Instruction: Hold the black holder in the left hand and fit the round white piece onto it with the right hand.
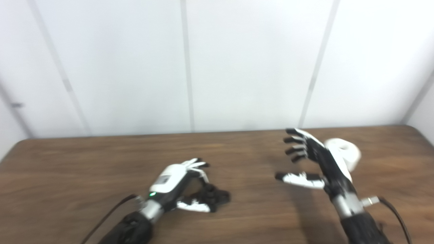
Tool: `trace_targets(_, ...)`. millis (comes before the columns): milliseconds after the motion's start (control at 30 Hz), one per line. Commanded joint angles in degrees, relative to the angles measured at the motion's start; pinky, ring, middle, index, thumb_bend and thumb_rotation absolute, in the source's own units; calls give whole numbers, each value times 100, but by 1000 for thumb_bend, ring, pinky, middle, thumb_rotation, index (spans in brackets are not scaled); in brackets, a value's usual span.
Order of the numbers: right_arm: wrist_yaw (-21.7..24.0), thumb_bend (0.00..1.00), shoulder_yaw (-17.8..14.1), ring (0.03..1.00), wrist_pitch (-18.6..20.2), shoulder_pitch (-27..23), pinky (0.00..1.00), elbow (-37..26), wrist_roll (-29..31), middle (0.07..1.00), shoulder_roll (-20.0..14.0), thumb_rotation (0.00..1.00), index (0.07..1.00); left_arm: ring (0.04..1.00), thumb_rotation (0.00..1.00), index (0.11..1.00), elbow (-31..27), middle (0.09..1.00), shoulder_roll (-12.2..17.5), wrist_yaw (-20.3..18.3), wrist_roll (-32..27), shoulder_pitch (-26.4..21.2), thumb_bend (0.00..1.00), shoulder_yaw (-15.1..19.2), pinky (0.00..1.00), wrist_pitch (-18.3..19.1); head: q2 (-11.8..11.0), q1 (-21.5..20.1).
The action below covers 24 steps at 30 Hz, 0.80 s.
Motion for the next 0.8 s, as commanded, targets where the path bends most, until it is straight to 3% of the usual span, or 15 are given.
trace_targets(0, -166, 697, -93, 661, 4, -305, 545, -221, -174, 763, -110, 224, 808, 935, 53, 484, 596, 859, 240, -464, 395, 512, 523, -321, 924, 154, -75, -256)
trace_targets(167, -348, 736, -233, 682, 215, -506, 544, -317, -664, 782, -305, 261, 802, 920, 49, 485, 613, 846, 359, -390, 330, 569, 522, -266, 899, -128, -313, -839)
trace_targets(267, -343, 728, -442, 675, 371, -538, 513, -440, -641, 797, -453, 265, 813, 912, 49, 485, 655, 840, 405, -292, 363, 602, 522, -266, 893, -297, -414, -1053)
trace_targets(433, -496, 738, -765, 653, 484, -522, 502, -462, -722, 774, -660, 246, 804, 919, 50, 485, 890, 841, 414, -197, 354, 595, 522, -250, 917, -475, -492, -1184)
trace_targets(600, -678, 730, -1007, 723, 793, -506, 566, -533, -1041, 809, -826, 271, 801, 930, 51, 485, 1176, 849, 401, -115, 333, 552, 522, -247, 920, -629, -492, -1211)
trace_targets(767, -423, 746, -1086, 775, 1174, -459, 628, -512, -1089, 842, -1114, 313, 814, 934, 52, 485, 1293, 855, 395, -119, 297, 546, 523, -231, 927, -749, -488, -1211)
